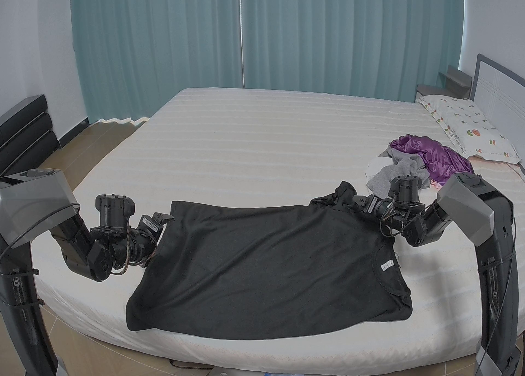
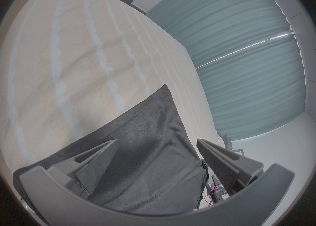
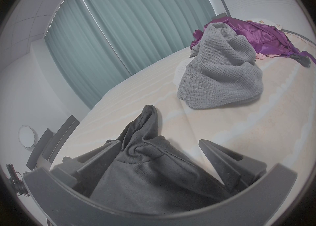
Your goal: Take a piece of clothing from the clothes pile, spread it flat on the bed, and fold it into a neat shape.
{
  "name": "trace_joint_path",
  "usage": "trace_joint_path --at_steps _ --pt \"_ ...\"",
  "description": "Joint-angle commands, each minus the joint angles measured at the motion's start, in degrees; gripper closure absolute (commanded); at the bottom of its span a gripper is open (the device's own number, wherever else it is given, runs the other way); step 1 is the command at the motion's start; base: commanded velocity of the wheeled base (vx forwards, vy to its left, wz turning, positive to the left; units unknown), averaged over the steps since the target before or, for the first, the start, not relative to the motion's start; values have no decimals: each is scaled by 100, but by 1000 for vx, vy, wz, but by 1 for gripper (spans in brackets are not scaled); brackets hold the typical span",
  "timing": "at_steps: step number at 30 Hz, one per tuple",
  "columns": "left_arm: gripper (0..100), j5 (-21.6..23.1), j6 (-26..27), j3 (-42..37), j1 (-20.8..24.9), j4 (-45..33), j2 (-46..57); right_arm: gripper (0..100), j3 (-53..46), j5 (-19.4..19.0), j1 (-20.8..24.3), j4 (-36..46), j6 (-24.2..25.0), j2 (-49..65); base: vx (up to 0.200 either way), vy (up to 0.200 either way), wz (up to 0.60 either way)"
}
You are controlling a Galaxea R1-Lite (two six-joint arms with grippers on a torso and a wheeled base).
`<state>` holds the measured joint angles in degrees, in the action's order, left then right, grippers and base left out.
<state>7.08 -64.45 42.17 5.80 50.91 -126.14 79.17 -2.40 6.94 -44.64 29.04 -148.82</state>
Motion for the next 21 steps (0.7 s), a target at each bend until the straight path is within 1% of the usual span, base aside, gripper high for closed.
trace_joint_path --at_steps 1,2,9,17,18,21 --pt "0 -5 3 11 0 7 1 0 275 3 9 43 -12 -270 0 0 0" --pt "0 -5 3 11 0 7 1 100 310 12 18 35 -12 -305 0 0 0" --pt "0 -14 47 28 -18 139 -7 100 468 12 27 8 5 -358 0 0 0" --pt "0 -67 548 345 -132 218 -210 100 486 29 -78 -45 67 -314 0 0 0" --pt "0 -75 662 468 -158 209 -333 100 477 64 -96 -71 76 -314 0 0 0" --pt "0 -75 715 723 -211 183 -500 100 468 196 -96 -194 120 -323 0 0 0"
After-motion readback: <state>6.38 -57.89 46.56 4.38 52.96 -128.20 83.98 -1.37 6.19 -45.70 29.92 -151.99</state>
